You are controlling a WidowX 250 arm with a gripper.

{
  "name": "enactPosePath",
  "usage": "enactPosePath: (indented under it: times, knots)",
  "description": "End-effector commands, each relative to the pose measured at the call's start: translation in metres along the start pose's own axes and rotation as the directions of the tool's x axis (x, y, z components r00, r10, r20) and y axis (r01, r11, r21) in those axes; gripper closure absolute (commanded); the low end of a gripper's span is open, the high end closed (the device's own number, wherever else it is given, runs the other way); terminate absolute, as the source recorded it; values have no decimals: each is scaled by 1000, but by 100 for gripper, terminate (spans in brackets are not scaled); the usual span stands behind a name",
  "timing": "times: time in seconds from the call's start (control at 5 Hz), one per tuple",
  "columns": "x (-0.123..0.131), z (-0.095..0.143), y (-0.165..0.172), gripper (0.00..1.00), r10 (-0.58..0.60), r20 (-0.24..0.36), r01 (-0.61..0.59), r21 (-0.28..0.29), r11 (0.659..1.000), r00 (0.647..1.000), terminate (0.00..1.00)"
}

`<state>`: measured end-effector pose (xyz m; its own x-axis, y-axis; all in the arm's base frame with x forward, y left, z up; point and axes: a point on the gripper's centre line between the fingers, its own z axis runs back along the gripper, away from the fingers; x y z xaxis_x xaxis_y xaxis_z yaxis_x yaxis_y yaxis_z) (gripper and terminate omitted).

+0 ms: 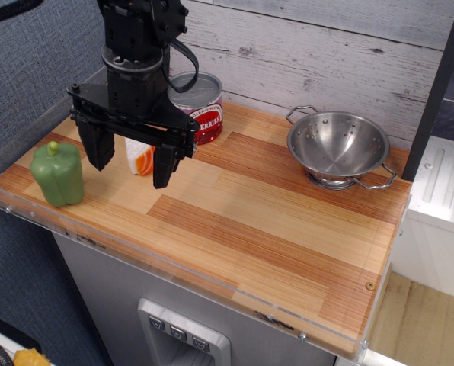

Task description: Move the bowel to the front of the counter

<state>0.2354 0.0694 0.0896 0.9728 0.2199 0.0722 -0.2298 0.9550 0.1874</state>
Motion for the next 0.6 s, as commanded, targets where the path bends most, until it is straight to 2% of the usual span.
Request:
enactPosePath:
  times: [0.0, 0.2, 0.4]
  knots:
    - [0, 0, 0, 0, 0, 0, 0, 0, 1000, 1000, 0]
    - [15, 9, -34, 0, -13, 25, 14, -65, 998, 1000, 0]
    - [31, 14, -58, 0, 78, 46, -73, -91, 993, 996, 0]
